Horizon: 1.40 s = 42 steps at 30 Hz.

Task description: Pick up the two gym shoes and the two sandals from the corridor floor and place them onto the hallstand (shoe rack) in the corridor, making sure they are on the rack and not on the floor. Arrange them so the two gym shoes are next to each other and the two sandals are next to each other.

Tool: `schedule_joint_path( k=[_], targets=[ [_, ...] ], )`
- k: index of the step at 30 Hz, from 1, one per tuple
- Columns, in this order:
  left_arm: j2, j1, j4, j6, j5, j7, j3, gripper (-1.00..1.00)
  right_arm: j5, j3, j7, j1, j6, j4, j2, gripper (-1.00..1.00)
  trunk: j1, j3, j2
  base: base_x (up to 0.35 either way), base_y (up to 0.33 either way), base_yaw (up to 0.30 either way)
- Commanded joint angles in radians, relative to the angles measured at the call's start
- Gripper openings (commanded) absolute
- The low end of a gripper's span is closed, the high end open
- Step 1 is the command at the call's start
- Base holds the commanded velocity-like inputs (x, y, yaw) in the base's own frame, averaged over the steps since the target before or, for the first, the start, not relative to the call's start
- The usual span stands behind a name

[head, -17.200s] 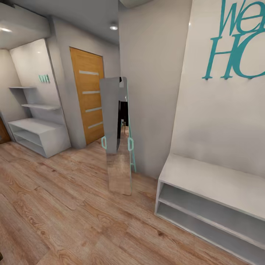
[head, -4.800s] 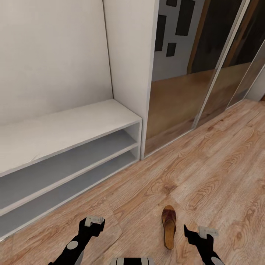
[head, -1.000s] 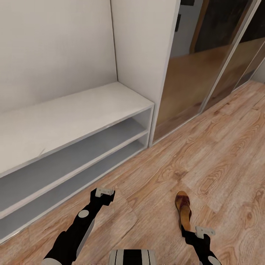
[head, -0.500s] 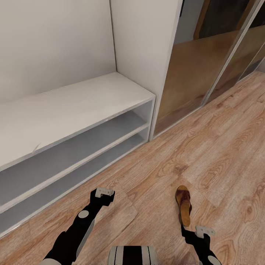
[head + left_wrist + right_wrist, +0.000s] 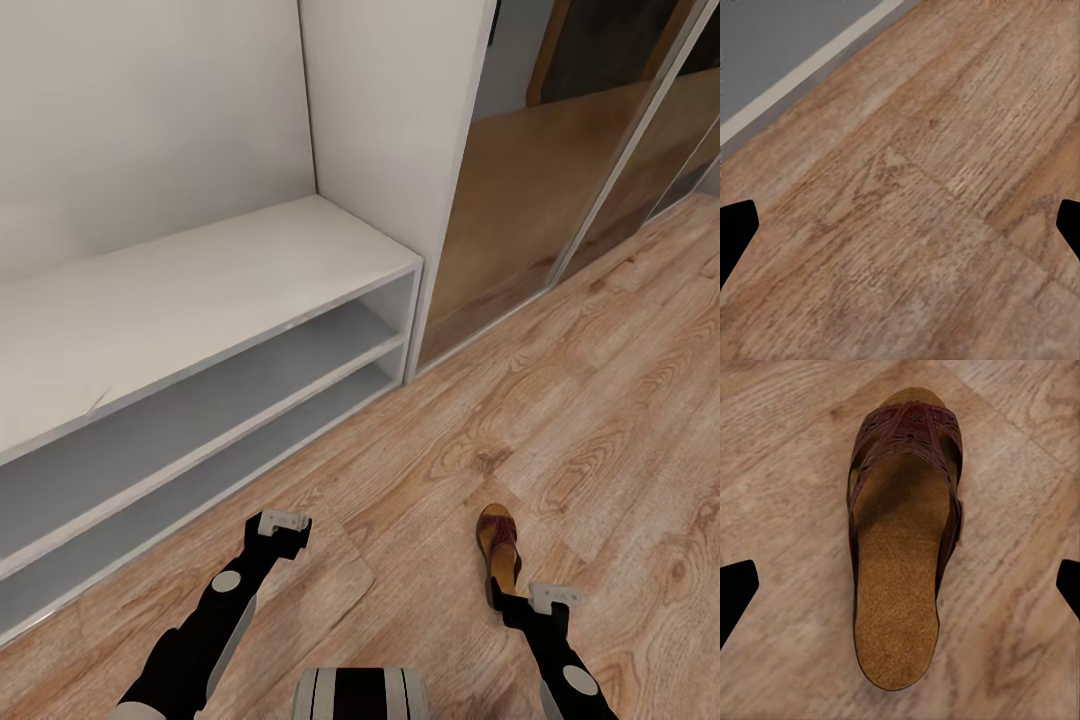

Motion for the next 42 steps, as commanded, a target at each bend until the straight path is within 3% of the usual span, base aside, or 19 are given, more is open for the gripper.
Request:
schedule_joint_path(
  k=[1,9,35,42],
  targets=[
    [0.0,0.0,-0.002,0.006,-0.002,-0.003,0.001,1.0,0.007,-0.001,0.0,0.0,-0.003,0.001,0.0,1.0,0.0,-0.001,0.0,0.0,0.0,0.0],
    [-0.001,-0.002,-0.011,0.006,-0.001,-0.003,0.0,1.0,0.018,-0.001,0.005,0.0,-0.005,0.001,0.0,1.0,0.0,-0.001,0.0,0.0,0.0,0.0],
    [0.0,-0.002,-0.012,0.006,-0.001,-0.004,0.0,1.0,0.021,-0.001,0.007,0.0,-0.005,0.001,-0.001,1.0,0.012,-0.129,-0.006,0.0,0.0,0.105],
    [0.0,-0.002,-0.012,0.006,-0.001,-0.004,0.0,1.0,0.021,0.0,0.008,0.0,-0.005,0.001,-0.001,1.0,0.012,-0.139,-0.006,0.0,0.0,0.075]
  ],
)
